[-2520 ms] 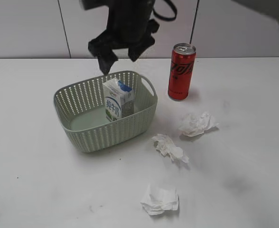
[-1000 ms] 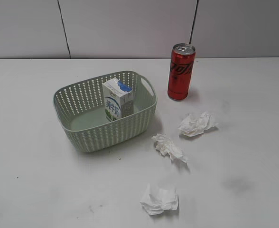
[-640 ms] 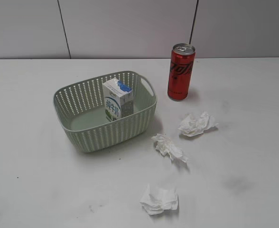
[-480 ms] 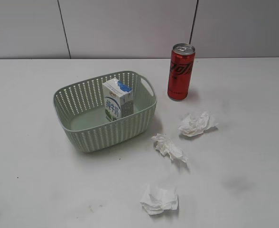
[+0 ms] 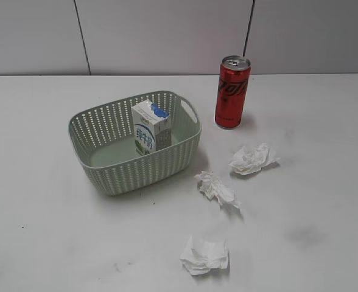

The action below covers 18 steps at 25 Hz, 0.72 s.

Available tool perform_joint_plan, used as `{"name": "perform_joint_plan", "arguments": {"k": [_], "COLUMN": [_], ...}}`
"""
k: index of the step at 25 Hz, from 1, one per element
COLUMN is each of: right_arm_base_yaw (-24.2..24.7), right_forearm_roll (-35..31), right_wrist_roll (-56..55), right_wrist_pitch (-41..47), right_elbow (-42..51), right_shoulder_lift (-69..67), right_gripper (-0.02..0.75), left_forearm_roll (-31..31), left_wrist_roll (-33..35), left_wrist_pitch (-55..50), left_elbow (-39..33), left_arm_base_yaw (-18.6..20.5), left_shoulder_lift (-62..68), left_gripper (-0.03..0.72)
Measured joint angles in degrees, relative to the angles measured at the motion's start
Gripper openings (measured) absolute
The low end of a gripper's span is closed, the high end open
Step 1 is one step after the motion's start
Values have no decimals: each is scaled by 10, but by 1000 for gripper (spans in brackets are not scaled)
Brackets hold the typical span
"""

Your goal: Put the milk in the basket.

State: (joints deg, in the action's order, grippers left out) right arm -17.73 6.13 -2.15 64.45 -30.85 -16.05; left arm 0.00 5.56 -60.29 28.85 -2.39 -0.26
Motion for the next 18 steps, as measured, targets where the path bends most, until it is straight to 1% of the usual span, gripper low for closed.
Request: {"name": "perform_joint_plan", "arguments": {"k": [3,7,15,18], "right_arm_base_yaw": [0,0,0,1], "right_forearm_roll": [-2,-5,-6,-6], "right_wrist_roll": [1,5,7,7], "right_wrist_pitch": [-30,-42,-44,-44], "right_elbow": [15,19,19,19], "right_shoulder_lift": [0,0,0,8], "right_gripper": [660,660,661,635], "left_forearm_roll": [0,0,0,0], "left_wrist_roll": [0,0,0,0], "left_wrist_pitch": [0,0,0,0], "left_elbow": [0,0,0,0], "left_arm_base_yaw": [0,0,0,0], "left_shoulder_lift": [0,0,0,0], "left_gripper": [239,239,239,239]}}
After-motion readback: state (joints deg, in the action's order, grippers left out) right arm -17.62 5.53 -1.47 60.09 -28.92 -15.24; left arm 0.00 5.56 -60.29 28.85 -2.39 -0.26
